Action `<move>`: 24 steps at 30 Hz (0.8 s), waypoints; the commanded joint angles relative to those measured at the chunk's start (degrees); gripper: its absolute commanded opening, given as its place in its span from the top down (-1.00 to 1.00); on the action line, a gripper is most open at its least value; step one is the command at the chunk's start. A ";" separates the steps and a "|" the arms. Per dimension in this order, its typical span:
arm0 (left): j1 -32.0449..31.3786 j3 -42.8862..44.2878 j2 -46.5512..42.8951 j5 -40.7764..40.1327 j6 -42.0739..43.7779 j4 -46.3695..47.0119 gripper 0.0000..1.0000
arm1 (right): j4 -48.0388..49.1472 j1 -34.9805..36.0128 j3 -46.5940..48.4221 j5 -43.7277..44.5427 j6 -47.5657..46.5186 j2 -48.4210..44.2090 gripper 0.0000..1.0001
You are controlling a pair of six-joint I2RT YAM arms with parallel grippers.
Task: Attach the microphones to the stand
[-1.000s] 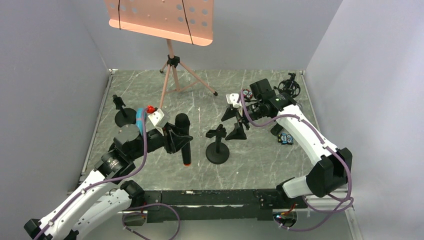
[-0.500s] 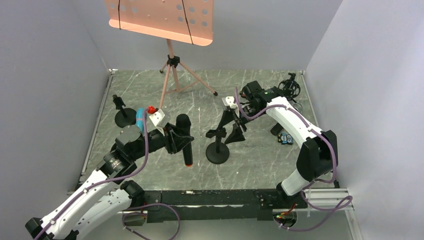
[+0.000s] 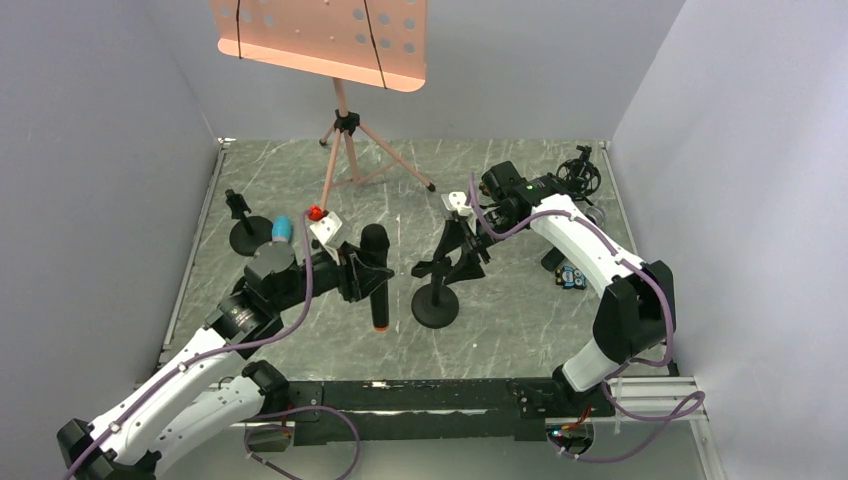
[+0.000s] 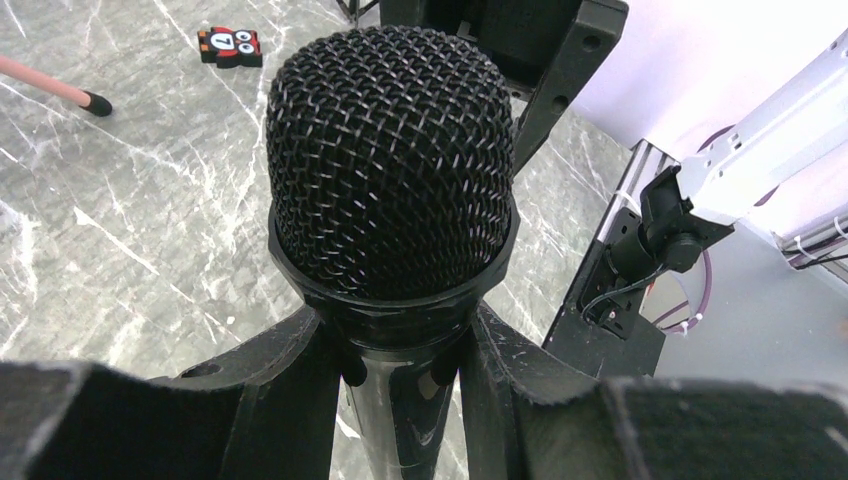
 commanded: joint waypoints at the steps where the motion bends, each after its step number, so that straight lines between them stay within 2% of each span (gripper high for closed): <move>1: -0.03 4.44 0.60 1.20 1.42 6.38 1.00 | 0.75 0.28 1.43 -1.44 -0.94 -1.03 -0.24; 8: -0.07 5.76 3.23 -0.02 2.69 8.84 1.00 | 4.50 0.23 -1.24 -0.12 2.31 -2.29 0.44; 14: -0.85 9.20 7.93 -0.32 6.89 9.69 1.00 | 5.08 0.30 -1.24 0.02 3.89 -2.02 0.60; 24: -5.26 11.95 17.19 -0.47 11.43 15.40 1.00 | 5.22 0.29 -1.67 -0.41 4.55 -2.00 0.62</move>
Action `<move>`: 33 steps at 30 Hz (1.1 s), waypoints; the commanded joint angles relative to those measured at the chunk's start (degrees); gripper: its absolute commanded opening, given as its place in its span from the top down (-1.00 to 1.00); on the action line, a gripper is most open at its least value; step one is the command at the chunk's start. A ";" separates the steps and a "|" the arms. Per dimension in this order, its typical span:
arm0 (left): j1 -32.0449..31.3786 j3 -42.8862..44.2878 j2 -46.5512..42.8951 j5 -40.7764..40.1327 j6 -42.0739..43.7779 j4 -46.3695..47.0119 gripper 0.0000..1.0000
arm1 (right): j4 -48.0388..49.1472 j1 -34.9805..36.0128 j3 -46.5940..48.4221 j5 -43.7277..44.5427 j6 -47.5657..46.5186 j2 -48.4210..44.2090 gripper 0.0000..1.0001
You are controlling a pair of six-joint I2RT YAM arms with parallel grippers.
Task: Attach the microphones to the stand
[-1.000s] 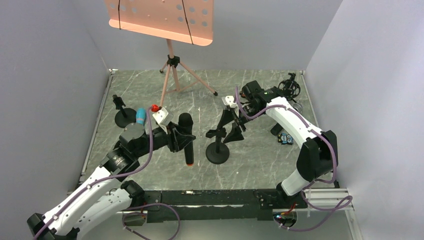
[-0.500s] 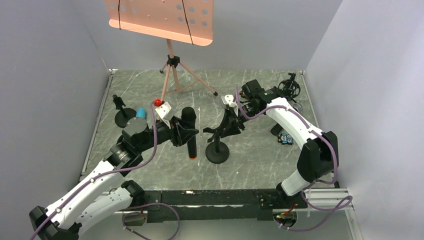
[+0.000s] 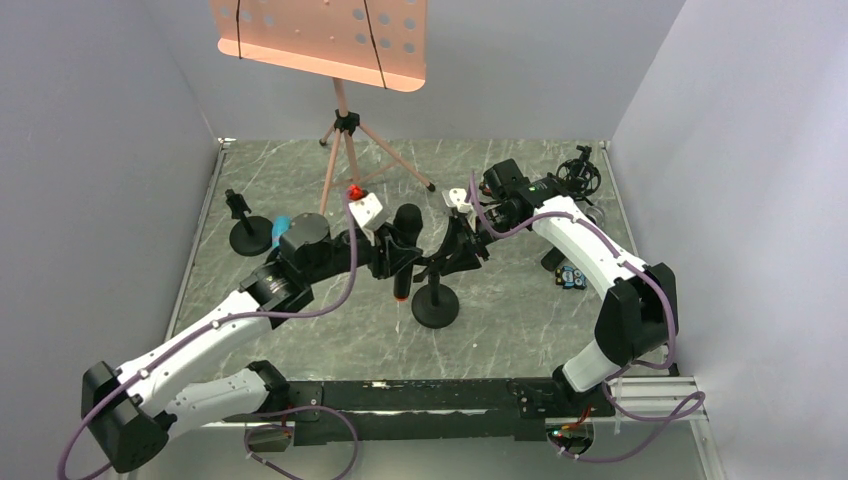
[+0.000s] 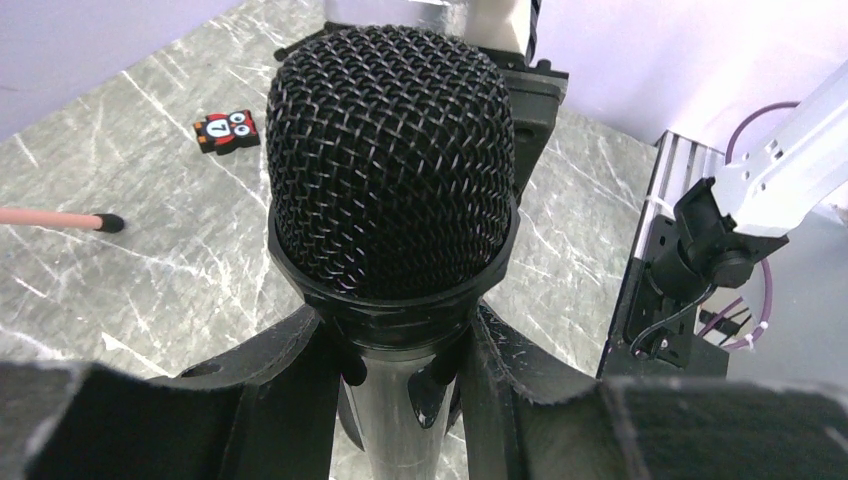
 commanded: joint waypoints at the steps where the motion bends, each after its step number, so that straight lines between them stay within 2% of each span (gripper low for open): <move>1: -1.79 2.74 2.43 -0.42 2.54 7.84 1.00 | 0.29 0.33 -0.61 -1.45 0.07 -1.13 0.62; 12: -3.28 -8.18 3.12 -4.32 -0.68 22.63 1.00 | -1.08 0.34 -0.49 -2.54 -0.69 -0.37 0.65; 28: -3.57 -13.08 6.37 -7.13 -2.90 31.97 1.00 | -3.12 0.34 -0.51 -3.79 -2.54 0.45 0.66; 33: -3.61 -13.07 5.76 -7.54 -2.57 31.91 1.00 | -3.95 0.34 -0.30 -4.21 -3.05 0.96 0.56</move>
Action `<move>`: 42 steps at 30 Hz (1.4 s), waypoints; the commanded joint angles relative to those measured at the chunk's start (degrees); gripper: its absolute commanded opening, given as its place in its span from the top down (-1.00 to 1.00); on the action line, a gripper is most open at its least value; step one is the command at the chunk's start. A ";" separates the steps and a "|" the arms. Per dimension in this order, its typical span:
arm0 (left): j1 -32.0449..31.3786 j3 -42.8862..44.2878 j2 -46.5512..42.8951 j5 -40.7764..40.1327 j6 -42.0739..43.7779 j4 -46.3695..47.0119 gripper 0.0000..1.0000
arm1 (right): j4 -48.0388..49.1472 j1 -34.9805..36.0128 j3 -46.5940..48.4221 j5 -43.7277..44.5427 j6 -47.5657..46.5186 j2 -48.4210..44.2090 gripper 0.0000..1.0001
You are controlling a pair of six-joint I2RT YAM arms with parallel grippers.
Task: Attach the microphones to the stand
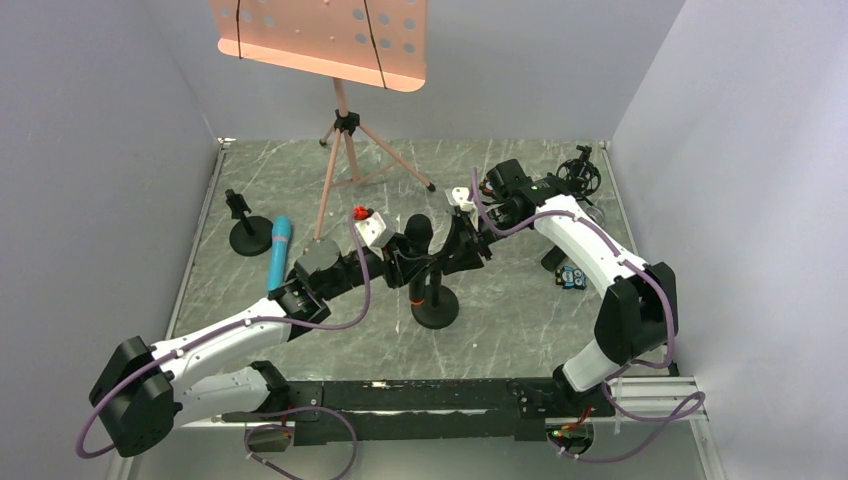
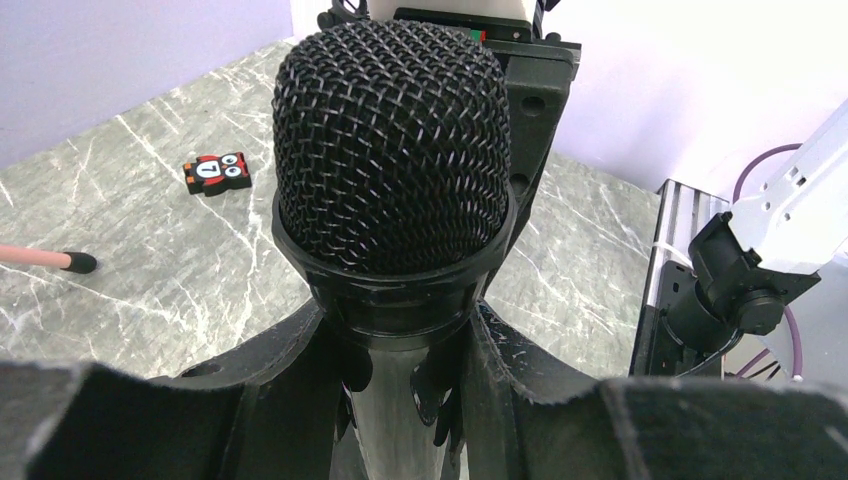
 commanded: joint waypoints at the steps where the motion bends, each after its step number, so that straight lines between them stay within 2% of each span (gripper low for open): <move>1: 0.15 0.44 0.27 -3.14 0.02 4.19 1.00 | -3.18 1.32 -0.11 -4.16 -2.67 0.86 0.48; 3: 0.14 0.97 0.47 -2.62 -0.09 3.54 1.00 | -3.50 1.33 0.08 -4.32 -2.69 0.97 0.25; 4: 0.10 1.33 0.67 -2.68 -0.51 2.89 0.93 | -3.52 1.35 0.06 -4.36 -2.64 0.90 0.15; 8: 0.08 2.76 1.34 -3.19 -2.35 0.46 0.31 | -2.79 1.22 -0.38 -4.52 -1.95 0.30 -0.16; 14: 0.07 3.46 0.29 -5.56 -4.22 -1.85 -0.28 | -1.92 1.17 -1.09 -4.56 -1.02 -0.46 -0.42; 16: 0.13 3.38 -0.51 -6.20 -4.27 -2.37 -0.54 | -1.89 1.04 -1.15 -4.47 -0.89 -0.70 -0.52; 19: 0.14 3.54 -1.91 -6.96 -3.80 -4.18 -0.80 | -1.53 0.53 -1.43 -4.52 -0.47 -1.15 -0.59; 24: 0.14 3.63 -4.94 -7.36 -2.65 -6.90 -0.98 | -1.15 0.06 -2.24 -4.71 -0.59 -1.92 -0.64; 32: 0.15 2.15 -16.18 -13.61 -0.68 -18.13 -0.99 | -1.35 -2.52 -4.53 -6.50 -3.47 -3.03 -0.67; 36: 0.20 -3.46 -26.03 -14.96 -1.38 -22.01 -0.99 | -1.27 -4.40 -6.08 -8.24 -5.59 -3.70 -0.70; 38: 0.17 -7.15 -30.20 -13.50 -0.93 -22.31 -0.99 | -0.55 -5.12 -7.25 -8.82 -6.22 -4.16 -0.72; 42: 0.18 -14.25 -34.28 -4.25 4.46 -18.13 -0.99 | 0.52 -5.64 -9.17 -8.48 -7.69 -4.91 -0.76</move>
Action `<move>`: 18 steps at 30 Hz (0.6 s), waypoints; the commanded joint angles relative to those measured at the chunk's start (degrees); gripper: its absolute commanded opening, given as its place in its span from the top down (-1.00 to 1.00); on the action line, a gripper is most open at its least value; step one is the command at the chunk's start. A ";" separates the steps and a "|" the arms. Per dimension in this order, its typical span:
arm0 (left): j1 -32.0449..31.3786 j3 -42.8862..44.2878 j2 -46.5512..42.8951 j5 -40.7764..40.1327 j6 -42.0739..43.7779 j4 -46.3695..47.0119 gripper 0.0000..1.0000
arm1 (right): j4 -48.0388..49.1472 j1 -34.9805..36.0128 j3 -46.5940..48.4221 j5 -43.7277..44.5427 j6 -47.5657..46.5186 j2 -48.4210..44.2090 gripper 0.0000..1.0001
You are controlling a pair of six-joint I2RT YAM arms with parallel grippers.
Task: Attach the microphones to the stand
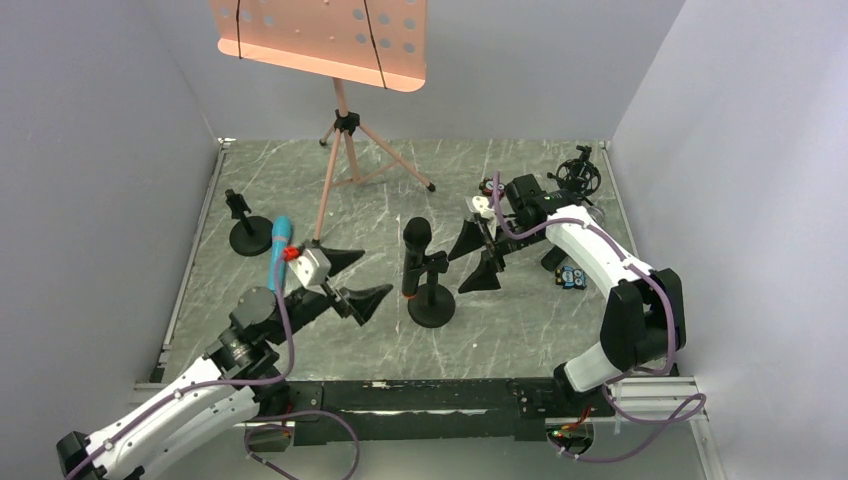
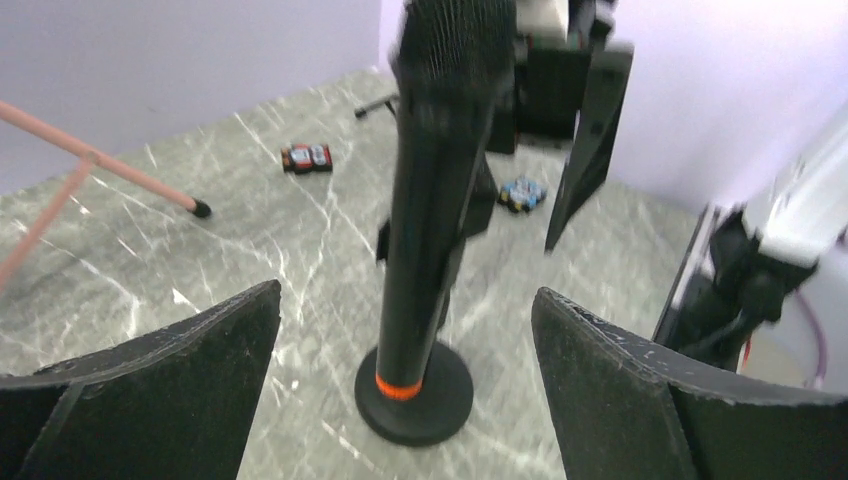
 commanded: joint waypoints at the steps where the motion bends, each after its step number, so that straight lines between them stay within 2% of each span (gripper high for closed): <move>1: 0.04 -6.84 -1.64 8.43 6.95 2.16 -0.99 | 1.80 -0.58 -1.59 -2.96 -4.41 -2.51 -0.76; 8: 0.70 -7.48 6.71 12.15 16.19 12.74 -0.99 | -0.51 -1.55 -2.36 -3.12 -8.74 -2.44 -0.76; 13: 4.92 -3.50 18.74 21.11 15.01 19.37 -0.99 | -2.38 -2.19 -2.58 -4.24 -11.55 -2.57 -0.77; 18: 5.89 0.53 25.02 23.24 14.64 22.21 -0.96 | -4.21 -2.24 -2.09 -4.48 -13.16 -2.45 -0.78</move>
